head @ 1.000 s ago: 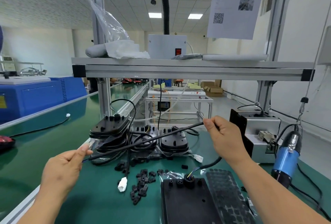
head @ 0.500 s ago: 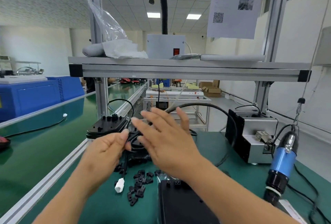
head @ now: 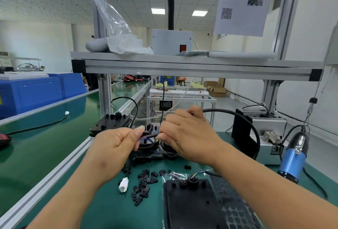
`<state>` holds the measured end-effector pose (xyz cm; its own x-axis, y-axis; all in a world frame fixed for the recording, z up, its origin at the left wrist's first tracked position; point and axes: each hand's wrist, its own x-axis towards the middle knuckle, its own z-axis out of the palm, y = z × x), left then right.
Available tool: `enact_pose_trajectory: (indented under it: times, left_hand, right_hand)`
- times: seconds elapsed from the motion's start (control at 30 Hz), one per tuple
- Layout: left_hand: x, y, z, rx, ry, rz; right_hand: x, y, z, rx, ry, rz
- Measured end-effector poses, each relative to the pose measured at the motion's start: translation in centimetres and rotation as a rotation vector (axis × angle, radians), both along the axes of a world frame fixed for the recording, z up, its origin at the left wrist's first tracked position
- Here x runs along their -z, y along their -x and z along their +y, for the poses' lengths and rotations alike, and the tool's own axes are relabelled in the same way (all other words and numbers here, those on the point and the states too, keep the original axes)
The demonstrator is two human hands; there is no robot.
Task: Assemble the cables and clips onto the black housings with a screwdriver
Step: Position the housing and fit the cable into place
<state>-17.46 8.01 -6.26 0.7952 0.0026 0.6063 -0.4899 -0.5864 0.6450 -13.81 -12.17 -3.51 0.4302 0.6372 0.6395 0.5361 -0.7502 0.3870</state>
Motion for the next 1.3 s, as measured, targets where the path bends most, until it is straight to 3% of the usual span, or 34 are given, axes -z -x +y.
enact_pose_trajectory:
  times: [0.33,0.43,0.53,0.63,0.7,0.73,0.8,0.87,0.9,1.03,1.13,1.3]
  left_hand:
    - [-0.6,1.3,0.4,0.007,0.042,-0.069]
    - [-0.8,0.8,-0.2,0.191,0.442,0.081]
    - [-0.5,-0.6,-1.1,0.273,0.844,0.164]
    - [0.8,-2.2,-1.2,0.315,1.253,0.245]
    - [2.1,-3.0,-1.4,0.315,1.499,0.278]
    - [2.7,-3.2,-1.4,0.315,1.585,0.286]
    - [3.5,-3.5,-1.5,0.329,1.673,0.294]
    - [4.0,-3.5,-1.5,0.356,1.709,0.289]
    - [4.2,-3.4,-1.4,0.377,1.713,0.293]
    - [4.6,-2.8,-1.4,0.501,1.667,0.315]
    - [4.5,-2.6,-1.4,0.525,1.583,0.321]
    - [4.6,-2.6,-2.5,0.406,1.399,0.329]
  right_hand:
    - [-1.2,-0.1,-0.3,-0.079,0.009,0.021]
    - [-2.3,0.3,0.6,-0.099,-0.037,0.073]
    - [-4.4,0.5,-0.2,-0.1,-0.232,0.094]
    - [-5.3,1.7,-4.4,-0.22,-0.581,-0.17]
    - [-3.6,2.4,-7.2,-0.2,-0.973,-0.315]
    - [-2.2,2.4,-8.0,-0.126,-1.214,-0.204]
    - [1.1,2.0,-8.1,0.015,-1.58,0.406]
    - [4.1,1.3,-7.1,0.066,-1.603,0.943]
    - [5.2,0.8,-6.4,0.064,-1.572,1.063]
    - [7.6,-1.4,-4.4,0.147,-1.777,1.076]
    - [7.5,-1.7,-3.6,0.03,-1.961,1.271]
    - [7.0,-1.1,-2.7,-0.234,-1.664,1.245]
